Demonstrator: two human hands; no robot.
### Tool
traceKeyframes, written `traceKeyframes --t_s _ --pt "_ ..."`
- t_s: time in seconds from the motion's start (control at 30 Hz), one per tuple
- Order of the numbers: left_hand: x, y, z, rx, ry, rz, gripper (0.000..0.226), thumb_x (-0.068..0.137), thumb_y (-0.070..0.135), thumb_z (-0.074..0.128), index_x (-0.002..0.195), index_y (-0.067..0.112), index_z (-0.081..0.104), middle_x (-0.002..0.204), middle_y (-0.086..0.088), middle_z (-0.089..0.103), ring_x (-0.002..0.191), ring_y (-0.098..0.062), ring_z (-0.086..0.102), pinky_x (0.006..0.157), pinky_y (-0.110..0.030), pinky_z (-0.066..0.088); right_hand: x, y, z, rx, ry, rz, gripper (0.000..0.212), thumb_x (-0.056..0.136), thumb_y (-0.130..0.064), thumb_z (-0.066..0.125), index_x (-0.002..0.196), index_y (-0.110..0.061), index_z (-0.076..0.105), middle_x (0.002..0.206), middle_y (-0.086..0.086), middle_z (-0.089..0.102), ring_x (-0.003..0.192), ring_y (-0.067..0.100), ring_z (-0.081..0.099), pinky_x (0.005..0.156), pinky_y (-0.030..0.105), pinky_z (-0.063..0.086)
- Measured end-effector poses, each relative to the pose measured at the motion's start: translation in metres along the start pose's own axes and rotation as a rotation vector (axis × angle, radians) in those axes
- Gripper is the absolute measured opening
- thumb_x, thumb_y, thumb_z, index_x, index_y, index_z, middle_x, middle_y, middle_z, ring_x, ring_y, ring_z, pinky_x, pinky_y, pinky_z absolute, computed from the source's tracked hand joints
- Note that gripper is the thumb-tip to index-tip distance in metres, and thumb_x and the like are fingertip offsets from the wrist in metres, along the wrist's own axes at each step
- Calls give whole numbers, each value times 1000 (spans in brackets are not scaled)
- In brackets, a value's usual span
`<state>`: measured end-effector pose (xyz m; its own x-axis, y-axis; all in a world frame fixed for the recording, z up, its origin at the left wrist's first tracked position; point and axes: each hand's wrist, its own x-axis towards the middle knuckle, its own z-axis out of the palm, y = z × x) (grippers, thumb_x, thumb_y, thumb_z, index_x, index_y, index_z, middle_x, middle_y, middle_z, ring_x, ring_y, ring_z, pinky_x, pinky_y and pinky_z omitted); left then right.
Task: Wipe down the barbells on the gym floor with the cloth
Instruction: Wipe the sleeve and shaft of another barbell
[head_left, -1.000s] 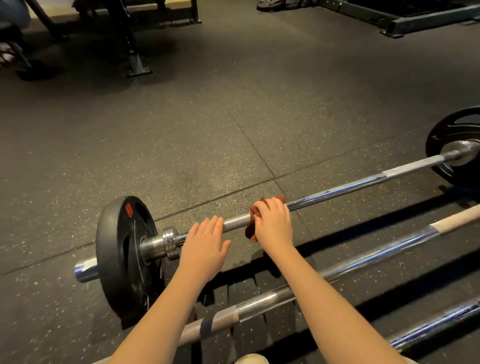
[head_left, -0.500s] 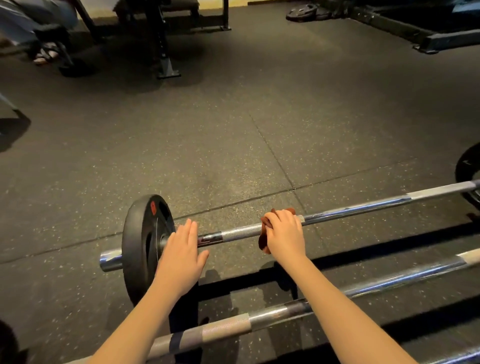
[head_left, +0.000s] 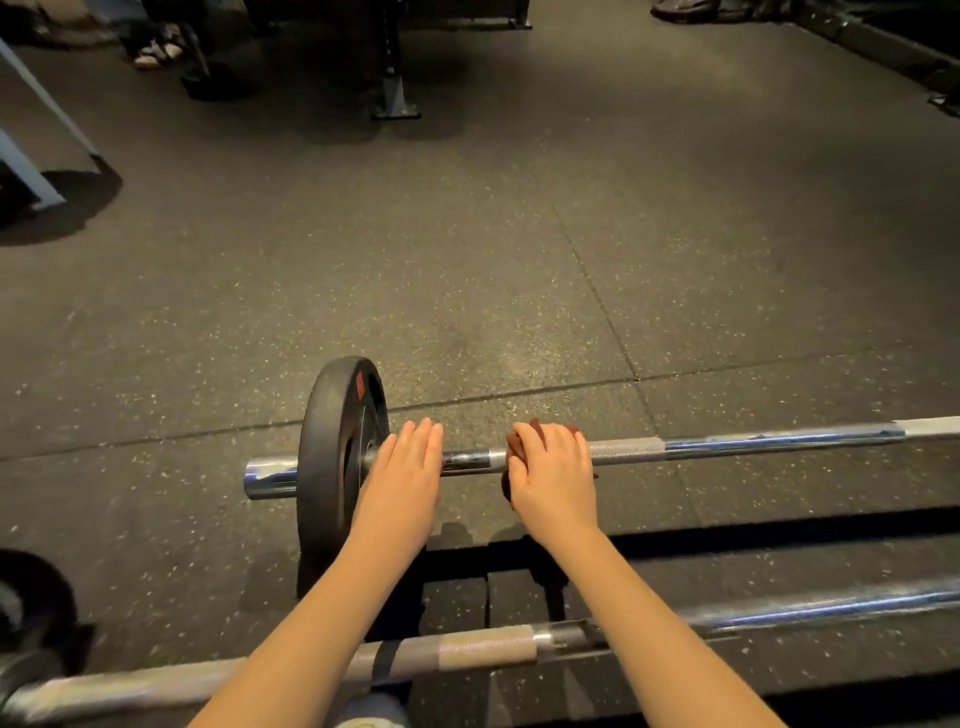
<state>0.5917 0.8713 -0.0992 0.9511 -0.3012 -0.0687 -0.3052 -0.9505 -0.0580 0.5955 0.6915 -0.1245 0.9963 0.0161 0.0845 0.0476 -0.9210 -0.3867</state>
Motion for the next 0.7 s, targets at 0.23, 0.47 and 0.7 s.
traceKeyframes --t_s 0.23,0.47,0.7 --pt "3 -7 -23 241 -67 120 66 98 22 42 152 4 8 157 -13 18 145 -27 16 119 -39 9 15 -3 -6 25 -176 -211 42 94 -29 52 136 -24 46 121 -4 59 117 20 49 101 34 34" --pt "1 -53 -66 105 325 81 47 88 31 44 121 2 62 120 -13 63 120 -33 55 108 -45 30 7 -11 -7 97 -131 -76 40 97 -24 50 137 -26 44 126 -5 54 119 20 44 106 31 31" --pt "-3 -59 -62 -309 287 -117 71 88 44 21 139 2 47 145 -13 46 140 -28 34 117 -41 23 1 -38 -5 90 -179 -123 43 98 -20 48 140 -18 37 131 -1 50 120 22 43 103 30 30"
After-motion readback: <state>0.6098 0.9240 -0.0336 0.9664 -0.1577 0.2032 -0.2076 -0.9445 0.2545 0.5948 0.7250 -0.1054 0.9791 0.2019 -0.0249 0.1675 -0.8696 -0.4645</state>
